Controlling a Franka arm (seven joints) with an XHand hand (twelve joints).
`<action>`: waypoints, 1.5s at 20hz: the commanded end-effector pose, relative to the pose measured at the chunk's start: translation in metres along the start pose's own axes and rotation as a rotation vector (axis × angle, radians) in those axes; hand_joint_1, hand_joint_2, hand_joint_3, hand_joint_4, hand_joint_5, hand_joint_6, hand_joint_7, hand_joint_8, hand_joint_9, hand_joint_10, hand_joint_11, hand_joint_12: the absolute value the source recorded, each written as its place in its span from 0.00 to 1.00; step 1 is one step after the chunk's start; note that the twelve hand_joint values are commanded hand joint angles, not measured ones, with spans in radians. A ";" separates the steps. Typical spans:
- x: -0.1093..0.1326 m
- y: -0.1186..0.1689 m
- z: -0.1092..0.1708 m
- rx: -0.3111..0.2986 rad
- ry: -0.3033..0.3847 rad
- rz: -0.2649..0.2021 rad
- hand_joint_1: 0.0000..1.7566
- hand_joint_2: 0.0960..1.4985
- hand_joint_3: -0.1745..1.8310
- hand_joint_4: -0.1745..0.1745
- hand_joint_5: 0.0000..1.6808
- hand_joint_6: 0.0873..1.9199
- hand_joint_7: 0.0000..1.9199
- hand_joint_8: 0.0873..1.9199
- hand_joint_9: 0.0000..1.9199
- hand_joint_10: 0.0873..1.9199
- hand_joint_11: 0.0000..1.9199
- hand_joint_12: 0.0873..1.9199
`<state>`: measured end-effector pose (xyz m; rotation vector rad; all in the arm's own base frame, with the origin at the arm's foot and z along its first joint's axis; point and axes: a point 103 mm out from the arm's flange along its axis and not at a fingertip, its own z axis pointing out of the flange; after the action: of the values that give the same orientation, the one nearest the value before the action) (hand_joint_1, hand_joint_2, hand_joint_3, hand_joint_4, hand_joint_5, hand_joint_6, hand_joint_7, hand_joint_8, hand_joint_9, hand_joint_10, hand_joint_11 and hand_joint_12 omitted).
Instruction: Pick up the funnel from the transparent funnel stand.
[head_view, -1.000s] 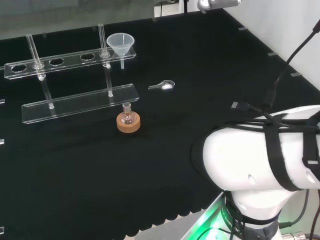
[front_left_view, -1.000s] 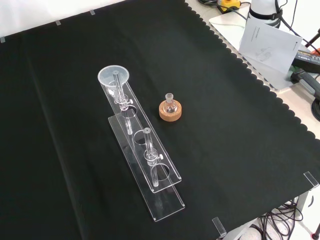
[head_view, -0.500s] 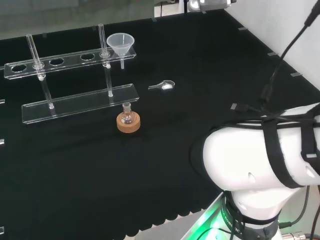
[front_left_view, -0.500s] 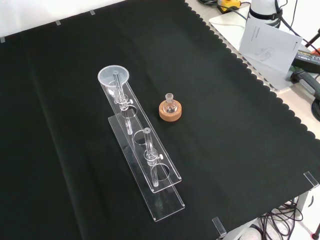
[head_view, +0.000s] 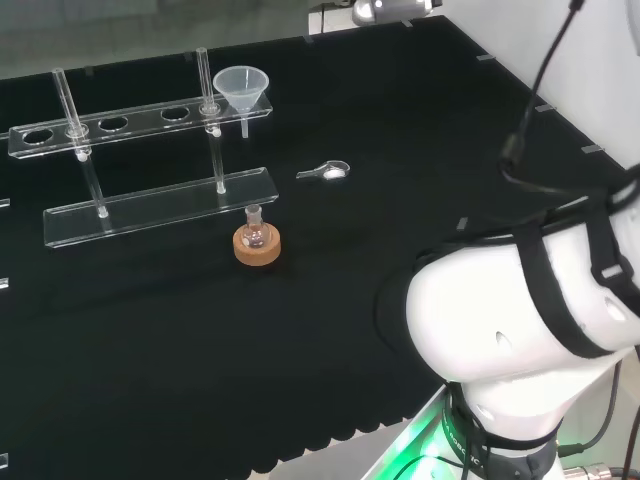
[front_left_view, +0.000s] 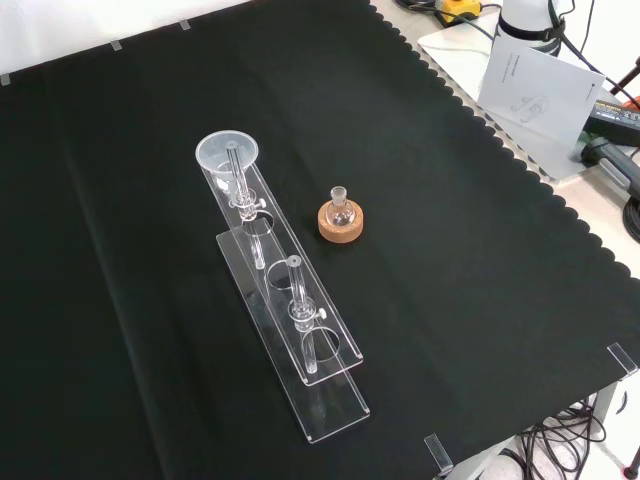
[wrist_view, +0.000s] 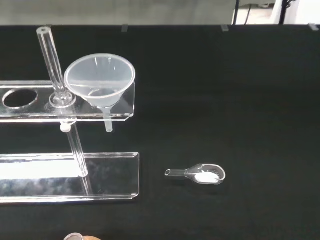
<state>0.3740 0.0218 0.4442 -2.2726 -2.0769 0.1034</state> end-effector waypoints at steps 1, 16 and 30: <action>0.006 0.056 0.026 0.041 -0.006 -0.070 0.07 0.68 0.25 0.52 0.16 0.00 0.04 0.20 0.09 0.31 0.00 0.72; 0.030 0.129 0.078 0.205 -0.028 -0.167 0.22 0.59 0.22 0.54 0.15 0.00 0.03 0.26 0.09 0.33 0.01 0.74; 0.055 0.159 0.116 0.321 -0.132 -0.161 0.29 0.52 0.21 0.53 0.10 0.00 0.00 0.23 0.06 0.36 0.06 0.78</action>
<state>0.5066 0.0415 0.3426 -1.9719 -2.1429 0.3822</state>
